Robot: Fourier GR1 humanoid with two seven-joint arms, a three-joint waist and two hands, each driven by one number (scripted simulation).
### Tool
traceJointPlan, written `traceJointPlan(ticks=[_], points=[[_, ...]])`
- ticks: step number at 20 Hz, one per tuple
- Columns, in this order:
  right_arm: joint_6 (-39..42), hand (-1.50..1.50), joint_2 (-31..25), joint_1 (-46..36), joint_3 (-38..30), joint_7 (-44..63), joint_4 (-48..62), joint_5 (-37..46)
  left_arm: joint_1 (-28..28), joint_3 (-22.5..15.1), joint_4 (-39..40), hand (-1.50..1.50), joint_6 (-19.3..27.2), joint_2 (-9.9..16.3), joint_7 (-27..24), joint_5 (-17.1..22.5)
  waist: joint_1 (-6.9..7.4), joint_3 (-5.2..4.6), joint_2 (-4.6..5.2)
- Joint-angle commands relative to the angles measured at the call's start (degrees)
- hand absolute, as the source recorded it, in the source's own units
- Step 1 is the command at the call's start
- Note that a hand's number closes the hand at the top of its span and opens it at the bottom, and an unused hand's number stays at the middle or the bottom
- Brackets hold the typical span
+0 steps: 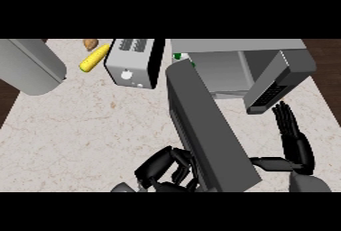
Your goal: Pick up the milk, place it into the microwave and close the microwave
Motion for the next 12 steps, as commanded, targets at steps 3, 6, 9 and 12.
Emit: traceJointPlan(ticks=[3, 6, 9, 12], points=[[2.17, -1.5, -0.7, 7.81, -0.14, 7.16, -16.5, -4.35, -8.46, -14.14, 6.21, 1.5, 10.16, -0.28, 3.05, 4.11, -0.2, 0.03, 0.32], [5.85, -1.5, -2.12, 10.85, -0.42, 9.32, -22.72, -7.56, -11.12, -18.97, 8.34, 1.5, 20.22, -0.27, 2.83, 9.56, -1.47, -0.02, 0.44], [9.65, -1.5, -3.94, 9.9, -0.89, 11.85, -23.98, -10.78, -14.73, -21.17, 11.75, 1.5, 25.23, -0.27, 1.13, 15.09, -2.93, -0.05, 0.88], [9.57, -1.5, -4.5, 10.39, -0.83, 13.97, -27.41, -11.5, -17.26, -22.41, 11.11, 1.5, 31.28, -0.26, 0.77, 19.56, -4.12, -0.11, 1.03]])
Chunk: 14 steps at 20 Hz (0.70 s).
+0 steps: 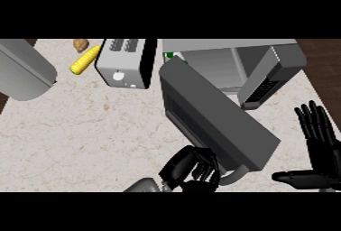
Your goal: Pick up the milk, place it into the microwave and close the microwave
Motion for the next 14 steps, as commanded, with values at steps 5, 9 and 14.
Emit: traceJointPlan(ticks=[5, 9, 14], points=[[5.67, -1.5, -2.83, 0.53, -0.02, 4.2, -7.07, -5.46, -7.03, -3.96, 1.1, 1.5, 13.11, -0.6, -2.73, 11.4, -3.18, -0.1, 0.69], [10.08, -1.5, -4.9, 0.52, 1.85, 5.62, -10.27, -7.12, -11.37, -2.19, 2.2, 1.5, 15.91, -0.6, -4.84, 15.22, -5.02, -0.16, 1.03], [12.26, -1.5, -6.53, -1.27, 2.89, 9.09, -12.84, -9.58, -16.62, -1.85, 4.64, 1.5, 18.26, -0.61, -6.5, 19.39, -6.66, -0.18, 1.51]])
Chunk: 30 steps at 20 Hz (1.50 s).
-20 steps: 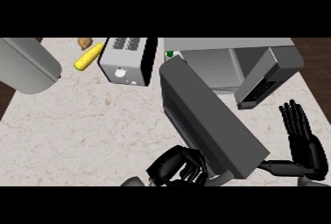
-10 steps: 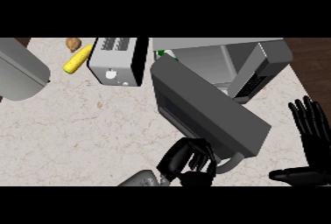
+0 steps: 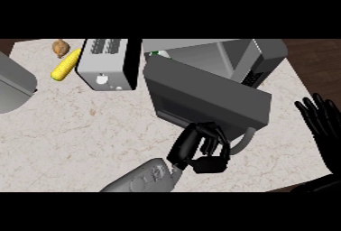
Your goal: Pick up the milk, place it into the microwave and close the microwave
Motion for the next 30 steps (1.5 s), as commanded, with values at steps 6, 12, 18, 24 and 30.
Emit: traceJointPlan(ticks=[6, 12, 18, 24, 30], points=[[3.53, -1.5, -1.97, -1.81, 0.55, 4.1, -4.31, -5.96, -10.22, 4.62, 5.01, 1.5, 4.77, -0.41, 0.6, 9.33, -4.15, 0.03, 0.91], [4.43, -1.5, -2.67, -2.17, 0.46, 5.85, -5.93, -9.12, -14.29, 9.08, 9.05, 1.5, 5.33, -0.42, -0.91, 14.57, -6.26, -0.05, 1.92], [5.37, -1.5, -3.87, -2.27, 0.61, 7.7, -7.32, -11.28, -15.82, 13.71, 11.45, 1.5, 4.95, -0.42, -6.18, 19.57, -7.86, -0.13, 2.8], [5.88, -1.5, -5.23, -3.77, 0.03, 8.89, -8.71, -13.37, -17.31, 14.45, 14.03, 1.5, 4.9, -0.42, -9.02, 22.36, -9.13, -0.01, 3.19], [5.81, -1.5, -7.06, -4.92, -1.17, 10.58, -9.24, -15.34, -17.3, 15.01, 15.19, 1.5, 3.06, -0.42, -12.12, 24.89, -8.56, -0.05, 3.57]])
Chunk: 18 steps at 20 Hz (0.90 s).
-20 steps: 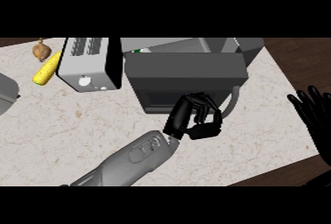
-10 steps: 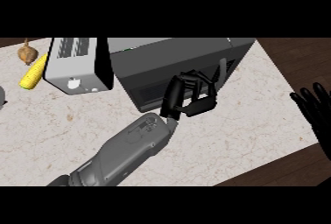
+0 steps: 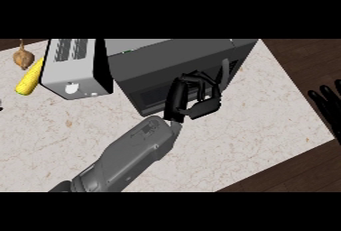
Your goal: Pick up the milk, place it into the microwave and close the microwave
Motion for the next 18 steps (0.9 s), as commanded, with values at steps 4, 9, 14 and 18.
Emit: traceJointPlan(ticks=[4, 9, 14, 18], points=[[0.29, -1.5, -1.18, -1.2, -0.49, 1.6, -0.88, -2.86, -3.87, 2.24, 4.69, 1.5, -1.39, 0.03, -2.84, 2.6, -0.57, 0.05, 0.73], [-0.18, -1.5, -2.28, -2.15, -0.91, 3.28, -1.07, -4.47, -4.45, 1.52, 5.35, 1.5, -1.14, 0.03, -4.33, 3.91, -0.94, 0.07, 0.82], [0.09, -1.5, -2.97, -2.08, -1.7, 3.64, -1.51, -6.0, -3.52, 1.78, 6.14, 1.5, -1.58, 0.03, -6.1, 5.81, -1.62, 0.11, 1.11], [-0.62, -1.5, -3.6, -2.5, -2.02, 4.97, -1.96, -7.51, -3.95, 1.61, 6.44, 1.5, -1.19, 0.03, -7.59, 6.41, -1.68, 0.04, 0.95]])
